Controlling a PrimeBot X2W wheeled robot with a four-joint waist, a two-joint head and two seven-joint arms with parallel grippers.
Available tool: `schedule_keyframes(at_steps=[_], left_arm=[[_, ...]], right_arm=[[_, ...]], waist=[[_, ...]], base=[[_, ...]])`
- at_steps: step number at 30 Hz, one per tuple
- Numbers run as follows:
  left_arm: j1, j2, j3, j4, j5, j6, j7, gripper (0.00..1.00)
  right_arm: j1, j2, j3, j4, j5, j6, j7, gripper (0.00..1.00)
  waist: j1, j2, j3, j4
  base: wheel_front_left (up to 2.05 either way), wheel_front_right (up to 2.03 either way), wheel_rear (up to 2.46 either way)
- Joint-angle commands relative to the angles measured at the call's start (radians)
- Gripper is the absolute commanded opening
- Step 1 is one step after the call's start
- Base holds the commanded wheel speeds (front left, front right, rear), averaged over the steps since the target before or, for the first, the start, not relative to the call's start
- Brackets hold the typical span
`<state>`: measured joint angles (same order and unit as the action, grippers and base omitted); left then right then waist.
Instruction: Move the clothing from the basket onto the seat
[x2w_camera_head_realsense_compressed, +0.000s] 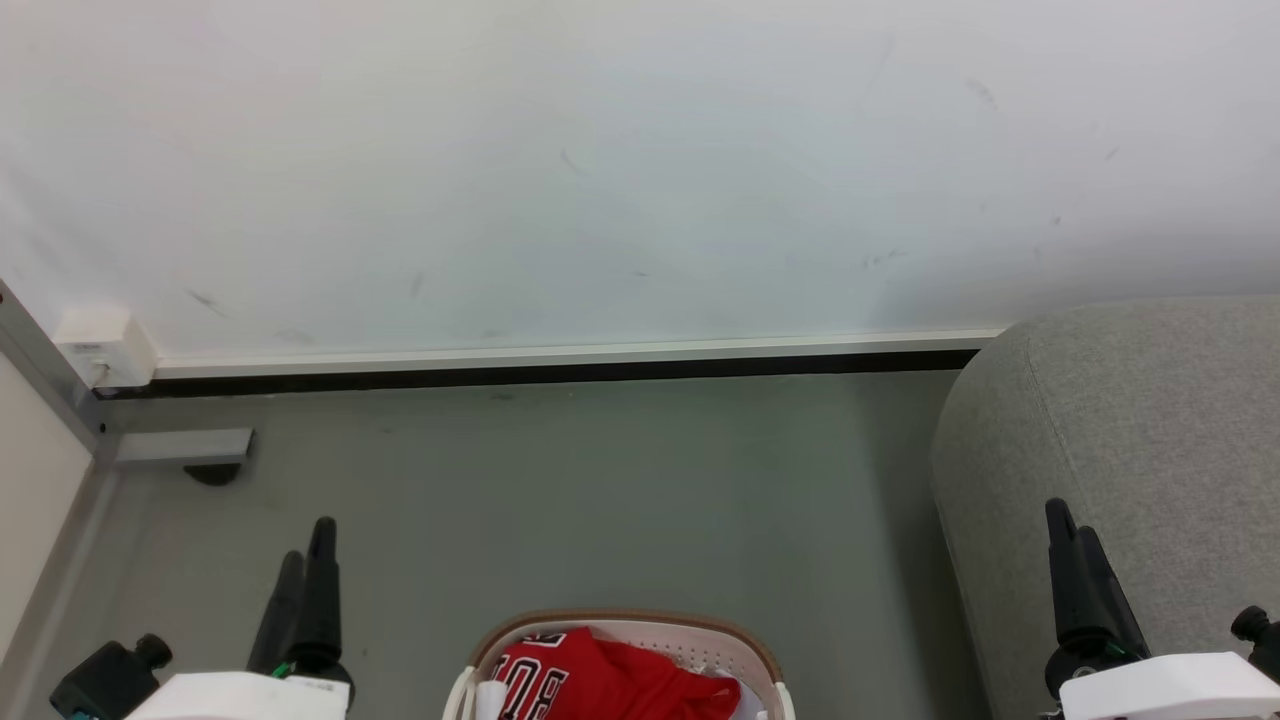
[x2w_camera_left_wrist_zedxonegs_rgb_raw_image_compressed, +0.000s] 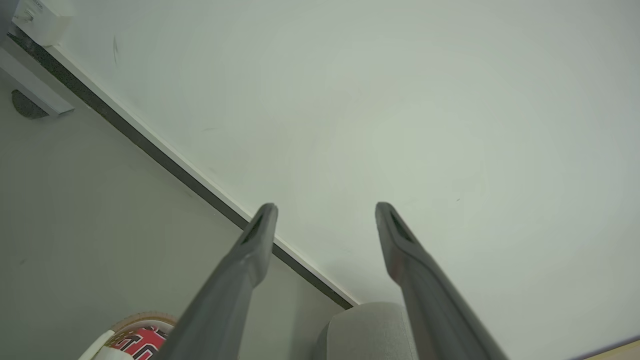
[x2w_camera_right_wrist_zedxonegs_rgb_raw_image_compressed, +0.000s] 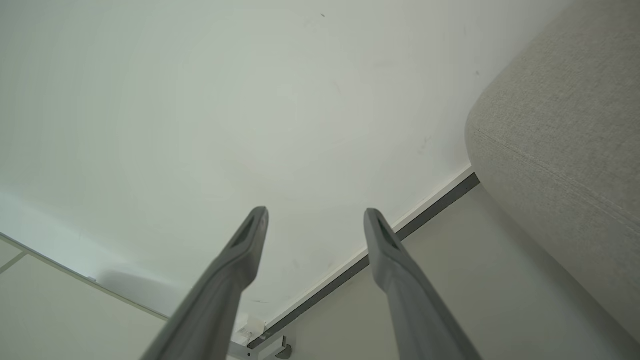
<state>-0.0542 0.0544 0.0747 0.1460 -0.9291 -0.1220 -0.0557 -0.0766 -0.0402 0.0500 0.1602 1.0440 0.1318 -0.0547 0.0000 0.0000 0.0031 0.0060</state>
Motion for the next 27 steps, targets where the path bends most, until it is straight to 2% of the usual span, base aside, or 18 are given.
schedule_keyframes(at_steps=[1,9,27], left_arm=[[-0.005,0.009,0.002,-0.019,0.045,0.003,-0.011,1.0],[0.006,0.014,-0.015,0.004,0.182,0.005,-0.037,1.0],[0.014,0.025,-0.031,0.017,0.413,0.018,-0.089,1.0]], right_arm=[[-0.016,-0.012,0.004,-0.011,-0.046,-0.001,-0.011,1.0],[-0.026,-0.019,0.043,0.029,-0.244,-0.001,-0.038,1.0],[-0.035,-0.011,0.07,0.072,-0.482,-0.001,-0.091,1.0]], waist=[[0.0,0.0,0.0,0.0],[0.0,0.0,-0.002,0.0],[0.0,0.0,-0.004,-0.001]], base=[[0.0,0.0,0.0],[0.0,0.0,0.0],[0.0,0.0,0.0]])
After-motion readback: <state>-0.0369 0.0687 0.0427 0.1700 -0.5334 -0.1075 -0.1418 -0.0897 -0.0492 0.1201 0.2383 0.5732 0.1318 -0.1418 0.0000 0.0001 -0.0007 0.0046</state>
